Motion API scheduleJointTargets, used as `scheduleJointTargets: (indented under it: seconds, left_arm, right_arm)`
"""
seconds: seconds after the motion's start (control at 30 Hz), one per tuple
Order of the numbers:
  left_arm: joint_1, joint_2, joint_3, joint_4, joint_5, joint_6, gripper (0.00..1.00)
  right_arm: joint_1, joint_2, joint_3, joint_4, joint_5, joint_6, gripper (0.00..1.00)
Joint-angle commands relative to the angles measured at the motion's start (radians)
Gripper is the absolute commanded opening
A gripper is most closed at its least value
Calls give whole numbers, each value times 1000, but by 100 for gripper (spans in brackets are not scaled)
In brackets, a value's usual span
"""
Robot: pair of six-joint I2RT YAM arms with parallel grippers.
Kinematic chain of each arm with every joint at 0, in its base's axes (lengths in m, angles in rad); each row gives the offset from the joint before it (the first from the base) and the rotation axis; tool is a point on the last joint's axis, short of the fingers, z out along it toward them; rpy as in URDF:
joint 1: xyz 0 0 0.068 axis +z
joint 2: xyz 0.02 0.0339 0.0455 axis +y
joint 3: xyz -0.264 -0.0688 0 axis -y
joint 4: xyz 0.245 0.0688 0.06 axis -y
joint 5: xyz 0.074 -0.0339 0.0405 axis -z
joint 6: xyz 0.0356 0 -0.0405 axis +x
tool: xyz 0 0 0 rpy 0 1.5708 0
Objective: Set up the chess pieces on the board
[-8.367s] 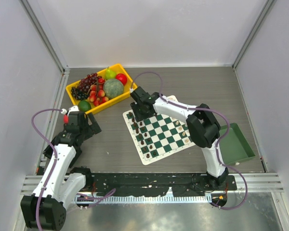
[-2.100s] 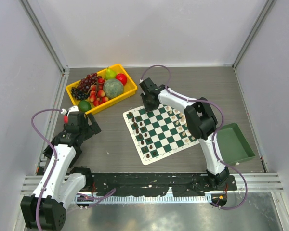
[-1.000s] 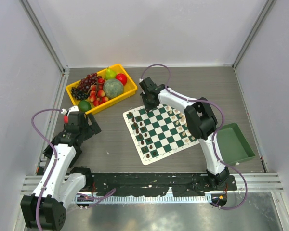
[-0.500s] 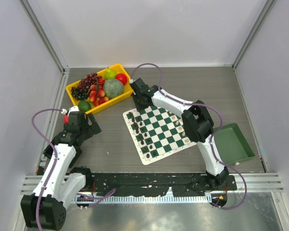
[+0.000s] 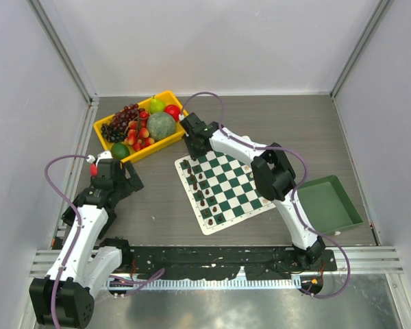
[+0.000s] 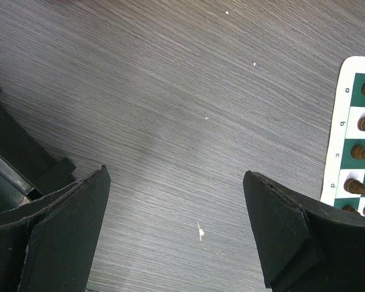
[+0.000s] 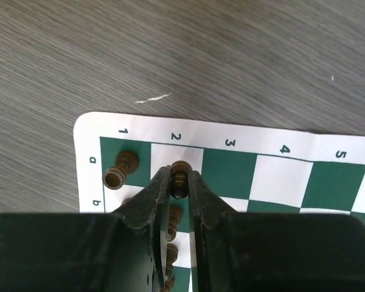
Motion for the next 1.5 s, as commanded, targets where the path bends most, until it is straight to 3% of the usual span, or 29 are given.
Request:
scheduleJointTargets:
  seconds: [0.0, 0.8, 1.47]
  left_arm:
    - [5, -16, 14, 8, -23, 18, 99]
    - [5, -19, 13, 7, -15, 13, 99]
    - [5, -19, 19, 5, -6, 8, 99]
  right_arm:
    - [14, 9, 45, -27, 22, -8, 11]
    - [30, 32, 42, -29, 27, 8, 16]
    - [19, -94, 36, -7, 56, 8, 43]
